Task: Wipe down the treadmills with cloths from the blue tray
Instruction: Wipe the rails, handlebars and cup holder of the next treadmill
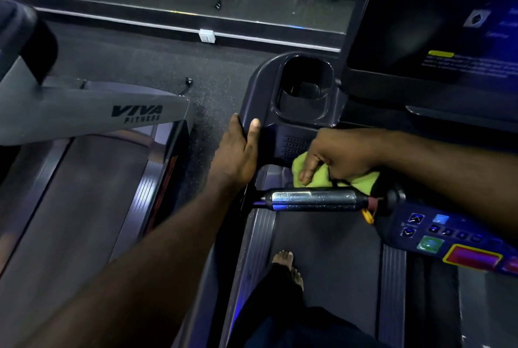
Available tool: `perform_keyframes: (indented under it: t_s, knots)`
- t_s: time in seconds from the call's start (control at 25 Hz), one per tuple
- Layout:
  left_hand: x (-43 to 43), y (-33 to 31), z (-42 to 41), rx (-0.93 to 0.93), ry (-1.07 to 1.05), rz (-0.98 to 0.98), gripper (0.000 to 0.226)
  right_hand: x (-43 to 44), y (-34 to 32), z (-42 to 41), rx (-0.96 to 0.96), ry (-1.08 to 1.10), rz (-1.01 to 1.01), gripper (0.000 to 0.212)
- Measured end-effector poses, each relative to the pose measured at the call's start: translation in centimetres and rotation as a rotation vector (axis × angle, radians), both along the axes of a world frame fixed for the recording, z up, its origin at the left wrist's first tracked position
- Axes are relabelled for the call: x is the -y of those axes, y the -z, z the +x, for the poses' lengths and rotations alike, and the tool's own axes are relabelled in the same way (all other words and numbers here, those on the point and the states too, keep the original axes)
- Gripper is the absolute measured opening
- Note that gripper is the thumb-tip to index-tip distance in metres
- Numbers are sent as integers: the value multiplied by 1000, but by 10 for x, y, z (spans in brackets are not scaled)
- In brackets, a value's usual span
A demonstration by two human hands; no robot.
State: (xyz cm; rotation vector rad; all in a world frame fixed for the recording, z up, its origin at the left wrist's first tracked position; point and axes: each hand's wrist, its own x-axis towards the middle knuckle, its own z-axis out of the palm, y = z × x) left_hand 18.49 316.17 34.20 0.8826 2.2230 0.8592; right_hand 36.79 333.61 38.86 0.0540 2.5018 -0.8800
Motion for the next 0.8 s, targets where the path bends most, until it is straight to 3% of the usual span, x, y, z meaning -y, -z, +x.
perform_keyframes:
  t_s: [0.16,0.44,0.56,0.68,0.8]
  knots:
    - [1,-4,5,-58,-1,-25,83,32,16,-50,-247,-14,-68,52]
    - [0,-10,9,-80,13,-44,82,-10,5,41,-370,282,74,72]
    - [-1,-15,11,-81,2,-50,78,20,15,1,-515,335,111,71]
    - [-1,-13,12,-75,-13,-31,78,35,19,-28,-497,311,41,66]
    - [1,-12,9,-69,5,-25,89,-1,1,14,-330,253,71,66]
